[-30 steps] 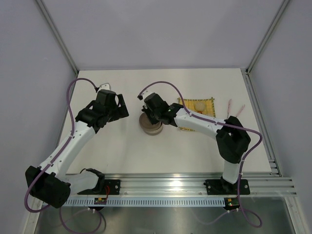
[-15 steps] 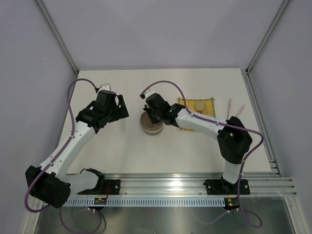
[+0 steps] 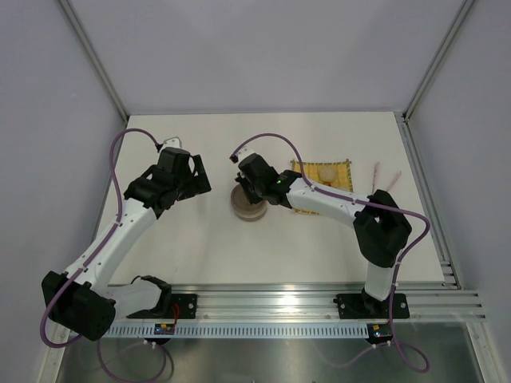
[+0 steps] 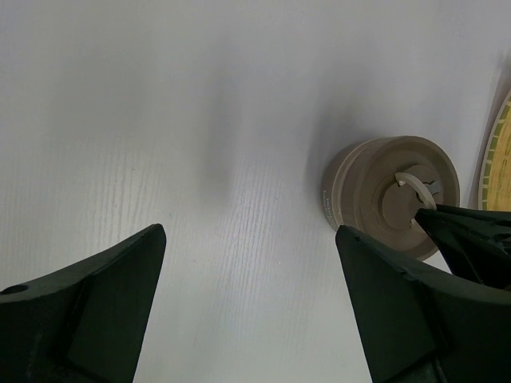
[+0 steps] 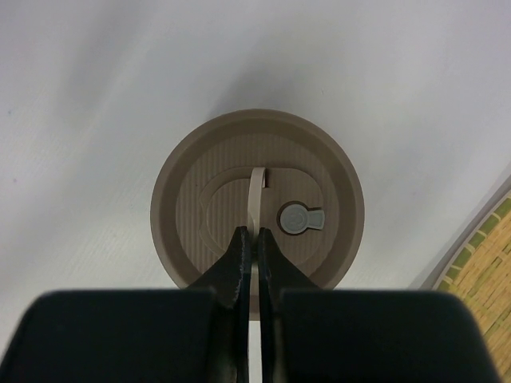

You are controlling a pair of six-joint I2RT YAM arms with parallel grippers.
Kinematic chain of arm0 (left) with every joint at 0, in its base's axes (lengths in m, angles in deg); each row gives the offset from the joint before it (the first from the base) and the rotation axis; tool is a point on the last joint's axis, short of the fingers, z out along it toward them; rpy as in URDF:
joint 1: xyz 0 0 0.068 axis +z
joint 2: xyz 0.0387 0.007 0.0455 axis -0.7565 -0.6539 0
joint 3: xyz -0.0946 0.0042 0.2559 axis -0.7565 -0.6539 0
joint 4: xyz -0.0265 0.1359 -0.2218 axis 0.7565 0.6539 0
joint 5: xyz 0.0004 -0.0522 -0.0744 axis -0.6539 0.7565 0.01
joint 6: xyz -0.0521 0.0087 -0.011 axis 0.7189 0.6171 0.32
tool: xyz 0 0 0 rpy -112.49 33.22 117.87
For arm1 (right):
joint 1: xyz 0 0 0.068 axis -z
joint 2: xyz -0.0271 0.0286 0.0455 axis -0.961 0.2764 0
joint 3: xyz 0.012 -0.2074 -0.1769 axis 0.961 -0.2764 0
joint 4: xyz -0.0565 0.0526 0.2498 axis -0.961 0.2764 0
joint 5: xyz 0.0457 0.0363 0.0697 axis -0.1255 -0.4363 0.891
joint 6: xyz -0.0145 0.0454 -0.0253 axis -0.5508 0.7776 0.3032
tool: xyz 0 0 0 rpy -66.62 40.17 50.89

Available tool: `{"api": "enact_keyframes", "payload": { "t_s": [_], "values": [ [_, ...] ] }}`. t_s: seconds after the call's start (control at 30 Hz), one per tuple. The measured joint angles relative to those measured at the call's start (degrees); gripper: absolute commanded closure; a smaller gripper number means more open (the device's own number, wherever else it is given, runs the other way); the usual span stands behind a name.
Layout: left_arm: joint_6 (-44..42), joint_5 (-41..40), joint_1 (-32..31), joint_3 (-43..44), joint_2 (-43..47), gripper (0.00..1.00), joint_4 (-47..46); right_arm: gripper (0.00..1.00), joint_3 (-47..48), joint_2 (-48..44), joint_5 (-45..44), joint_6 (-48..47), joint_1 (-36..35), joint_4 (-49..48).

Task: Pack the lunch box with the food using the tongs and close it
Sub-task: Close the box lid on the packing box.

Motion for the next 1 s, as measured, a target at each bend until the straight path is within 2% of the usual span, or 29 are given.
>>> {"api": "enact_keyframes", "payload": {
  "t_s": [0.57,1.0],
  "values": [
    [0.00,0.00,0.02,0.00,0.00,0.08,0.00,1.00,-0.04,1.68,0.00,0.35,0.02,-0.09],
    [0.00,0.02,0.11,0.00,0.00,0.08,0.00,1.00,-3.06,1.14,2.05,2.75,1.62,-3.87]
  ]
}}
